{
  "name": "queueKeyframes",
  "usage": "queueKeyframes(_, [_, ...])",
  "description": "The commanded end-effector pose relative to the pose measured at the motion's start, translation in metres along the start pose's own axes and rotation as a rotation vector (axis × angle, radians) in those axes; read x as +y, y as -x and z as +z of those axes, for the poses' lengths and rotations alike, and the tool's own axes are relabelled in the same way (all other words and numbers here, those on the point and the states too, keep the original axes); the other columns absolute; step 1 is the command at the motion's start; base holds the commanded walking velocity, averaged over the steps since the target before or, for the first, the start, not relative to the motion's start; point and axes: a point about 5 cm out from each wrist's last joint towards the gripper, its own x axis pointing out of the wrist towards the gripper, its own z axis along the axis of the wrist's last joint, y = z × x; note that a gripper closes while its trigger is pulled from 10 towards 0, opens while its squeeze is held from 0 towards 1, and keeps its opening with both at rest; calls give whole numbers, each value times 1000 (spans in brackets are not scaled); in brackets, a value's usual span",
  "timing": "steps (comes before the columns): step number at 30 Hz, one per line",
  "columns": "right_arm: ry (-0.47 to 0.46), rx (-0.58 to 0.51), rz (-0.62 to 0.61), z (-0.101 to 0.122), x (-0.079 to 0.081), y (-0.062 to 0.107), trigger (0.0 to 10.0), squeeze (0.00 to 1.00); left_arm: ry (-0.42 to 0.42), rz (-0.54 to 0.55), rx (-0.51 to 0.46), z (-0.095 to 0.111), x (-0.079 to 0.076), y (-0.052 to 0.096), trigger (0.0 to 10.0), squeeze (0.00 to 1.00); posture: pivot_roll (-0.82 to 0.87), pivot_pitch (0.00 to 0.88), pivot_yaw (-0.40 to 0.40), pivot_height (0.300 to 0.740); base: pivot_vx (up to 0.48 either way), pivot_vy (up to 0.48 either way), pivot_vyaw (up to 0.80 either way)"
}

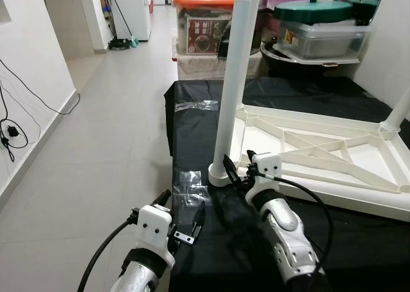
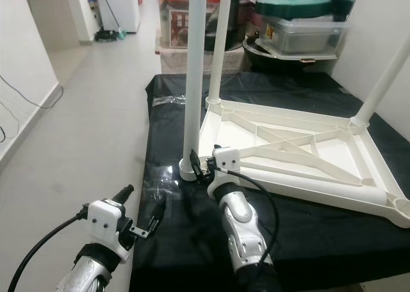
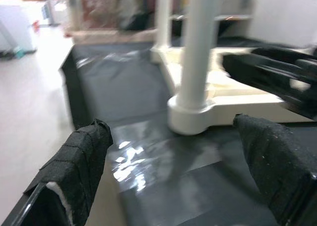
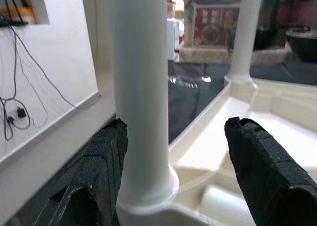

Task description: Building children table

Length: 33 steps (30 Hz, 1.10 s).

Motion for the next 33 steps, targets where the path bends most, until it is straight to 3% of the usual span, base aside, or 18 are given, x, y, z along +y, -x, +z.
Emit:
queueKeyframes(1, [1,37,19,-7,8,3,10000,0,-8,50,62,-9,5,1,10000,0,-8,0,-24,740,0,0,0])
queueKeyframes(11, [-2,71,42,-10,17,8,10000,0,-34,71,103,-15,8,0,10000,0,-14,0,-25,740,0,-55,-315])
queueKeyframes(22, [-5,105,84,-14,21,11,10000,0,-41,51,110,-16,5,0,10000,0,-12,0,-27,740,0,-434,0])
queueKeyframes(33, [8,40,77,0,20,3,10000,0,-34,45,110,-16,5,-1,10000,0,-8,0,-28,740,0,-451,0])
